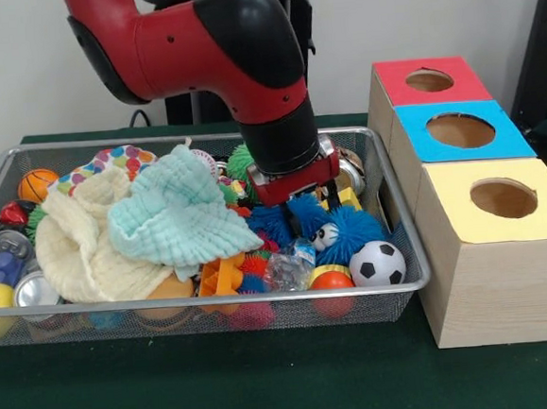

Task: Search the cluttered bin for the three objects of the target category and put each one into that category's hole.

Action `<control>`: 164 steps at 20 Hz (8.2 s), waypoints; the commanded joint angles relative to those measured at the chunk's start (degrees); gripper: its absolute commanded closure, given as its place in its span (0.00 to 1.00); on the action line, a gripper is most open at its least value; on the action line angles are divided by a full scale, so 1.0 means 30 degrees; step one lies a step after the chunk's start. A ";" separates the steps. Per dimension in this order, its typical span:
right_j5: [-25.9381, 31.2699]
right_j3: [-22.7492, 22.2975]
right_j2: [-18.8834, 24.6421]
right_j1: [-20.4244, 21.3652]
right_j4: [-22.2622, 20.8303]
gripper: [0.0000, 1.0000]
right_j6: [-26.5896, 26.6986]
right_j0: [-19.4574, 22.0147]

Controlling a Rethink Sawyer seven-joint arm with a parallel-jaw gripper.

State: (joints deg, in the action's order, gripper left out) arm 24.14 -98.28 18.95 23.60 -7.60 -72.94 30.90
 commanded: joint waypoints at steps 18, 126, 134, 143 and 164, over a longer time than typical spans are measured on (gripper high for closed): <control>0.7311 0.8632 -0.3373 -0.3769 0.3698 0.00 -0.4657 -0.3770; -1.1077 -0.3510 -0.3659 -0.2548 0.2639 0.00 -0.4754 -0.1811; -1.0634 -0.3344 -0.3453 -0.2405 0.2234 1.00 -0.4604 -0.1548; -1.0658 -0.3313 -0.3521 -0.2314 0.2120 1.00 -0.4596 -0.1614; -0.7544 -0.4316 -0.3961 0.0290 0.3224 1.00 -0.4746 -0.2236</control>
State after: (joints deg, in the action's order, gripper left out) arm -2.51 -115.61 6.34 23.58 -1.20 -75.43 24.42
